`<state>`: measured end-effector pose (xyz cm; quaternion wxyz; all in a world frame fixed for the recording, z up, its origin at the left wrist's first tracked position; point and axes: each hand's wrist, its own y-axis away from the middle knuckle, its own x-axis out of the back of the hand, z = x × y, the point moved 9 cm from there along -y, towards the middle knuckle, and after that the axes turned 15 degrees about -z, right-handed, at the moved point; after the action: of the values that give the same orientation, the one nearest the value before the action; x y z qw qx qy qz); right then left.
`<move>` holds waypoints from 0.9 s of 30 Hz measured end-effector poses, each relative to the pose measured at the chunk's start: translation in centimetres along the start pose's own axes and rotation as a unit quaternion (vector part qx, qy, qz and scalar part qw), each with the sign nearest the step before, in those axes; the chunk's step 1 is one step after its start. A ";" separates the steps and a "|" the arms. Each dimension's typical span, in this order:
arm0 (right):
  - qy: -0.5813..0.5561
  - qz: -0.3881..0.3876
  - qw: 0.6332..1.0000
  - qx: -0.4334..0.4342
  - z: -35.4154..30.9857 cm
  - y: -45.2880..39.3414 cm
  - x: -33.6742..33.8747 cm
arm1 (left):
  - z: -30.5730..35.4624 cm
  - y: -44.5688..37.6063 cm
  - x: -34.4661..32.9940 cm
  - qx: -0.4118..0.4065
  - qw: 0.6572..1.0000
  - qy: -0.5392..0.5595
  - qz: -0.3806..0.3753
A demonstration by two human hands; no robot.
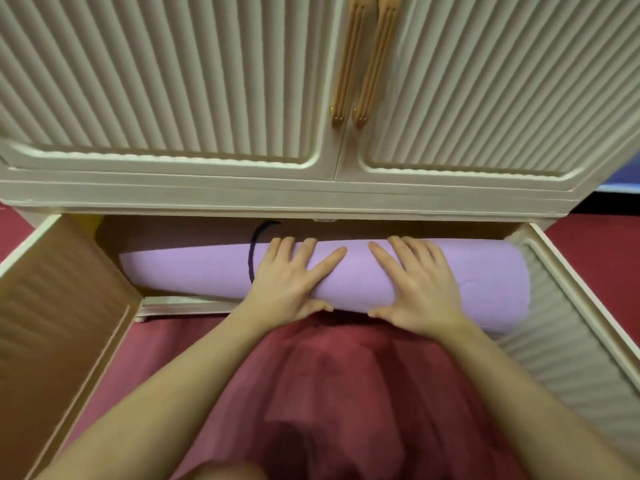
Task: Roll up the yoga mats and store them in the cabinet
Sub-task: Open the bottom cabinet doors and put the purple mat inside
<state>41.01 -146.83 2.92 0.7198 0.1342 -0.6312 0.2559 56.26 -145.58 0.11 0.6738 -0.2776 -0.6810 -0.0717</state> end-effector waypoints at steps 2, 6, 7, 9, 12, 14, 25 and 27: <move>0.008 0.021 1.000 0.014 0.1 -0.1 -0.3 | 0.2 0.0 -0.4 0.009 1.000 -0.015 0.021; 0.011 0.034 0.999 0.030 0.3 -0.5 -2.0 | 0.2 -0.1 -1.5 0.015 0.998 -0.040 0.036; 0.013 0.033 0.999 0.033 0.4 -0.8 -2.4 | 0.3 -0.2 -1.8 0.020 0.998 -0.042 0.035; 0.018 0.028 0.999 0.033 0.7 -1.3 -3.2 | 0.3 -0.6 -2.4 0.030 0.998 -0.038 0.035; 0.021 0.037 0.999 0.025 1.2 -1.5 -3.9 | 0.0 -0.9 -2.8 0.045 0.998 -0.034 0.038; 0.035 0.065 0.997 0.030 1.0 -0.7 -4.0 | 0.1 -0.8 -2.7 0.046 0.997 -0.033 0.047; 0.048 0.086 0.994 -0.049 1.9 -2.0 -7.5 | -0.7 -2.7 -4.9 0.130 0.990 -0.018 -0.051; 0.057 0.088 0.993 -0.062 2.3 -2.3 -8.2 | -1.3 -3.3 -5.8 0.139 0.987 0.007 -0.083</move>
<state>39.72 -151.52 -4.41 0.7365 0.0189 -0.6127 0.2860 55.43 -150.60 -4.45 0.7024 -0.1236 -0.7002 -0.0341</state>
